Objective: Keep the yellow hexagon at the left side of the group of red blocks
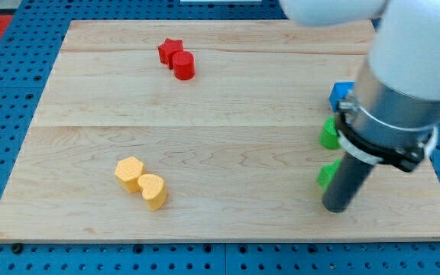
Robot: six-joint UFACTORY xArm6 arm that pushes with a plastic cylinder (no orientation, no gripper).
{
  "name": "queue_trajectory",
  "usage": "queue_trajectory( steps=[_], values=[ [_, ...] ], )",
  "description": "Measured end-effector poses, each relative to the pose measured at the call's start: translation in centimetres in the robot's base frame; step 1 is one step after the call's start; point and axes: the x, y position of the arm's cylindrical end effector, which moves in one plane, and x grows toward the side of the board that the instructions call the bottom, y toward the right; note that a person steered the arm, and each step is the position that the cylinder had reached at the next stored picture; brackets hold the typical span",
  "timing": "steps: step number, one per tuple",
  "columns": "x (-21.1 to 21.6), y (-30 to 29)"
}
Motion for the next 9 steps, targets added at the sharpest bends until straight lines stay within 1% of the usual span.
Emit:
queue_trajectory(
  steps=[1, 2, 3, 6, 7, 8, 9],
  values=[
    [-3.7, 1.2],
    [-5.0, 1.9],
    [-5.4, 1.7],
    [-6.2, -4.8],
    [-6.2, -5.2],
    [-5.2, -5.4],
    [-1.2, -8.1]
  ],
)
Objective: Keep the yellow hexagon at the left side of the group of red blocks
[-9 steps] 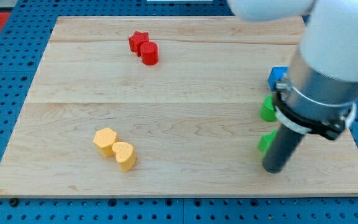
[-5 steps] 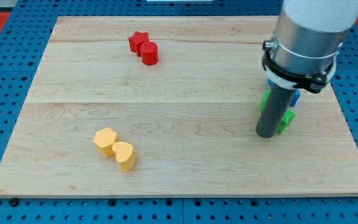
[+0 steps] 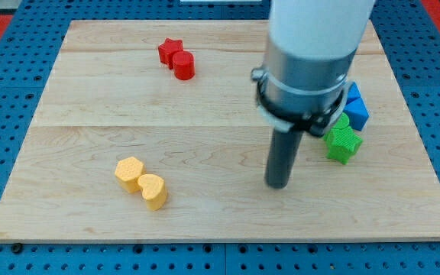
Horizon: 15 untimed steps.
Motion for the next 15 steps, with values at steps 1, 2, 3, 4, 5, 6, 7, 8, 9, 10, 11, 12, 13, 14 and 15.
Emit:
queue_trajectory(
  steps=[1, 2, 3, 4, 5, 6, 7, 8, 9, 10, 11, 12, 13, 14, 15],
  values=[
    [3.7, -3.6],
    [2.1, -10.4],
    [-0.9, -13.5],
    [0.4, -14.7],
    [3.2, -14.7],
    [2.8, -17.9],
    [-0.8, -17.9],
    [-3.4, -18.1],
    [-4.1, -20.2],
    [-3.2, -20.9],
    [-6.7, -22.3],
    [-9.7, -20.1],
    [-12.8, -20.3],
    [-12.8, -22.0],
    [-13.2, -25.5]
  ],
)
